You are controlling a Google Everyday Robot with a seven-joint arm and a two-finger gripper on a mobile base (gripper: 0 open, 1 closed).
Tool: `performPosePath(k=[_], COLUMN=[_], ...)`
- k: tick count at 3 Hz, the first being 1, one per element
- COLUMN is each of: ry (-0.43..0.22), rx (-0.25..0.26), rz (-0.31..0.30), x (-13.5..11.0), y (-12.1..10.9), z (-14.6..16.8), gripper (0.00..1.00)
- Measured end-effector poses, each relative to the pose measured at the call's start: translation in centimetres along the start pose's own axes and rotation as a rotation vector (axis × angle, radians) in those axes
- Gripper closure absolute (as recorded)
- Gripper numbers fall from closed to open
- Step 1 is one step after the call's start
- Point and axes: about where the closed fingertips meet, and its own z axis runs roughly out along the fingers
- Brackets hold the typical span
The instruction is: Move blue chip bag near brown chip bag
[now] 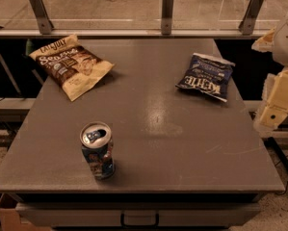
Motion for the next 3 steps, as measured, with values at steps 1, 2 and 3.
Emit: performPosePath(k=[1, 2, 3], ry=[0.000, -0.027, -0.063], rx=[0.000, 0.009, 0.029], rz=[0.000, 0.003, 0.026], x=[0.0, 0.1, 0.8], y=[0.0, -0.6, -3.9], z=[0.0, 0.5, 4.1], gripper=[0.00, 0.00, 0.00])
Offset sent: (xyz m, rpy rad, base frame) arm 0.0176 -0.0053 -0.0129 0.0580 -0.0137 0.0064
